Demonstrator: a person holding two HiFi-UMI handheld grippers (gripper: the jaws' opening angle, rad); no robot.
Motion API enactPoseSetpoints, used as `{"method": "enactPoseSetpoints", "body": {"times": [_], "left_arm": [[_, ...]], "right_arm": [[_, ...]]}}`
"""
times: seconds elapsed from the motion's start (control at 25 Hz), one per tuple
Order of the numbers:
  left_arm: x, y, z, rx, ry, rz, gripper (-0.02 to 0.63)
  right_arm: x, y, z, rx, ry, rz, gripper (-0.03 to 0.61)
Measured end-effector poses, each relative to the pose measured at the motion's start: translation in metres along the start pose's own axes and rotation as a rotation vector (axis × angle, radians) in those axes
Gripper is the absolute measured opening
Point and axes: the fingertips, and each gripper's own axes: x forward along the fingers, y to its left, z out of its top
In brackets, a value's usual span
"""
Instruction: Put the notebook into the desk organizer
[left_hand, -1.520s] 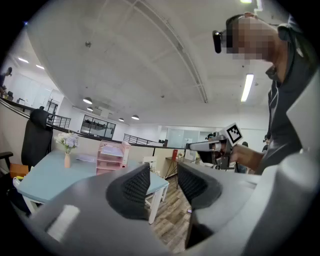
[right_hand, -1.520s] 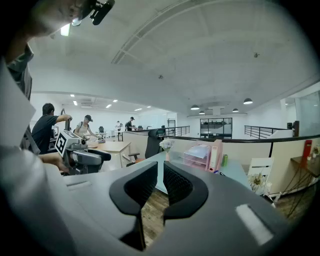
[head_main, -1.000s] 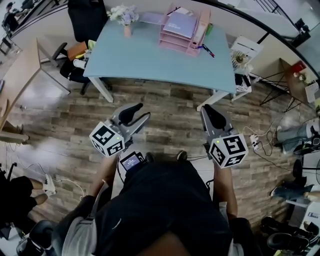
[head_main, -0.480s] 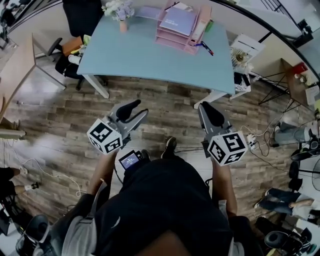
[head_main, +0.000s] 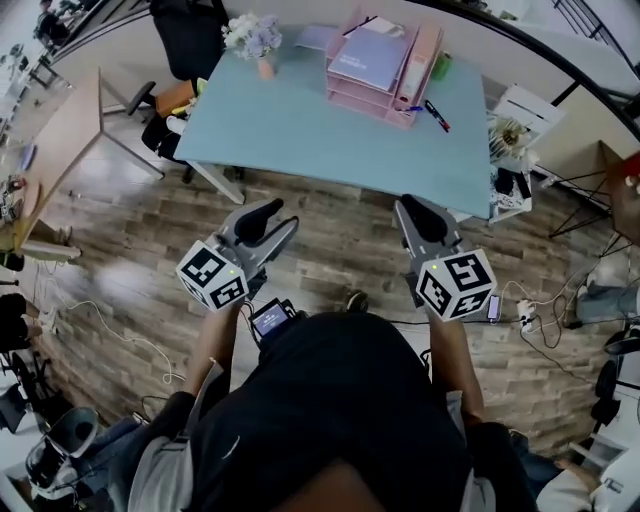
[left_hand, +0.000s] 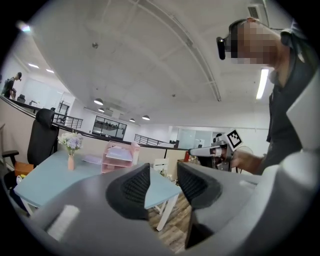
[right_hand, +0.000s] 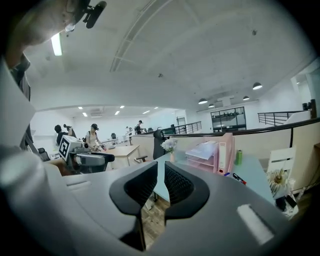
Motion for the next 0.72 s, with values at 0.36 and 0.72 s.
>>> {"method": "enactPoseSetpoints", "body": {"times": [0.36,0.72], "left_arm": [[0.039,-0.003,0.003,-0.009,0.025,0.079,0.224],[0.079,-0.02,0.01,0.008,0.043,0.098,0.224]], "right_arm": [[0.012,-0.048,0.01,0.015,-0.016,0.08,0.026],[0.007,-0.075,0.004,0.05,-0.036,0.127,0.026]]}}
